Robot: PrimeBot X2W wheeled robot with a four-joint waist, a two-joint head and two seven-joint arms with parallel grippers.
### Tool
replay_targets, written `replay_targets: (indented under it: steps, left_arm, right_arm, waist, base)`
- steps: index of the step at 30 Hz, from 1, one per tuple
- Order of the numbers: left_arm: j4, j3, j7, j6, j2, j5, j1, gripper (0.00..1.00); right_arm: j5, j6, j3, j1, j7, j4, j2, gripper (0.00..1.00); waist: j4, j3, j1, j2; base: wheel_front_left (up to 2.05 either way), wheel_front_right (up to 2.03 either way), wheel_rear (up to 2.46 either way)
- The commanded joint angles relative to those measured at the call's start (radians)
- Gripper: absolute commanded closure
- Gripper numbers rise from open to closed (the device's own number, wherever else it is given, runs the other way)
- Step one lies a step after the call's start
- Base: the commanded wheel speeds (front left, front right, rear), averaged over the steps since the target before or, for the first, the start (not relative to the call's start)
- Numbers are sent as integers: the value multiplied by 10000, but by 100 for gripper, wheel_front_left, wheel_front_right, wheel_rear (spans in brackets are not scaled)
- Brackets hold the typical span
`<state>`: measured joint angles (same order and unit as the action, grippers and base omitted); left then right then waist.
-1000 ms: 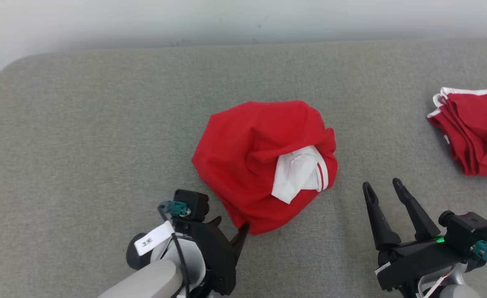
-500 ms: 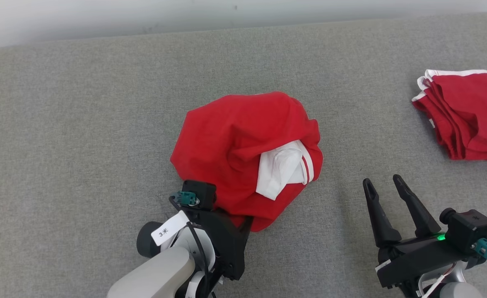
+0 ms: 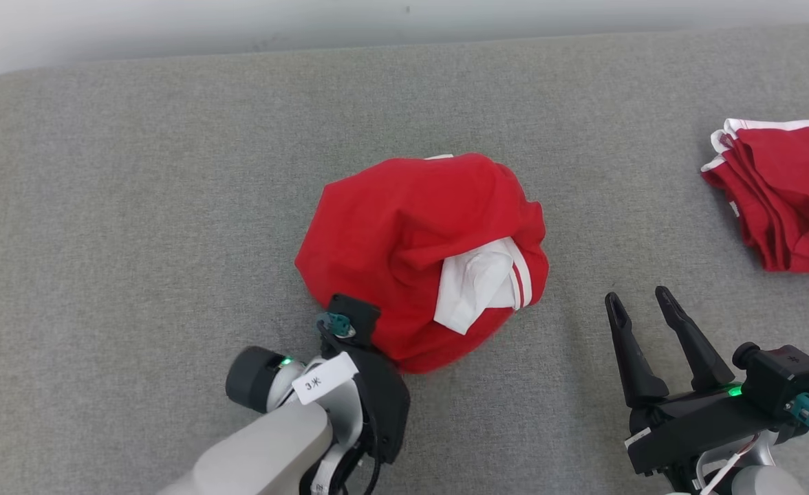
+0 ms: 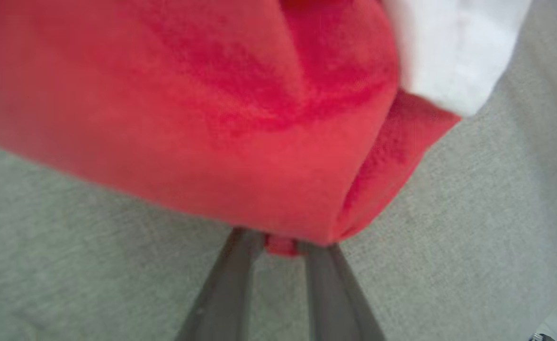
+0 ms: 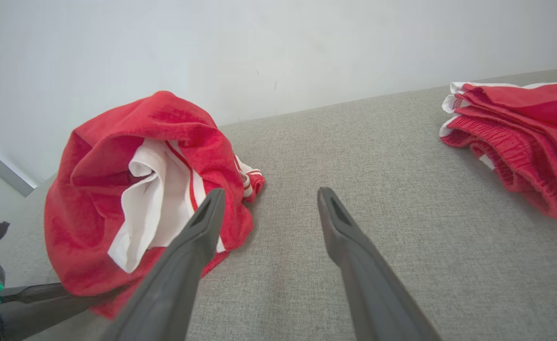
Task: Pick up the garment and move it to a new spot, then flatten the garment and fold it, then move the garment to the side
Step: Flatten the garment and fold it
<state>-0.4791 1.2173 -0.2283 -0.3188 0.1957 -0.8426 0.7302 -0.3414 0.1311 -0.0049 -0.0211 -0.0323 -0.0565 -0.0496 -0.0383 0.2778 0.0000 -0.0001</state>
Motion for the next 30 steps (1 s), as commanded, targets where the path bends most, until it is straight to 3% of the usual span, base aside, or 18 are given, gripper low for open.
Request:
replay_targets:
  steps: [1, 5, 11, 16, 24, 30]
  left_arm:
    - [-380, 254, -301, -18, 221, -8, -344, 100]
    - [-404, 116, -86, -81, 284, -45, -332, 100]
    - [295, -951, 878, -483, 590, -355, -201, 100]
    - [1363, -1610, 1415, -974, 1171, -192, 251, 100]
    - [3151, -2149, 1502, -1558, 1887, 330, 1358, 100]
    - [4022, -2167, 1244, -1714, 2072, 769, 2280, 100]
  right_arm:
    - [57, -1, -12, -90, -31, 15, -22, 0]
    - [48, -1, -26, -52, -42, 68, -20, 0]
    - [60, -1, -24, 70, -22, 105, -22, 0]
    - [74, -1, -30, 164, 15, 118, -22, 0]
    - [-31, -1, 125, 249, 49, 213, -22, 0]
    - [-123, -1, 228, 283, -3, 307, -24, 0]
  waist:
    - [24, -19, 0, 1]
    - [88, -106, 0, 1]
    - [212, -325, 0, 1]
    - [391, -542, 0, 1]
    - [528, -958, 0, 1]
    - [439, -1186, 0, 1]
  base:
    - [0, 0, 0]
    - [0, 0, 0]
    - [0, 0, 0]
    - [0, 0, 0]
    - [0, 0, 0]
    - [0, 0, 0]
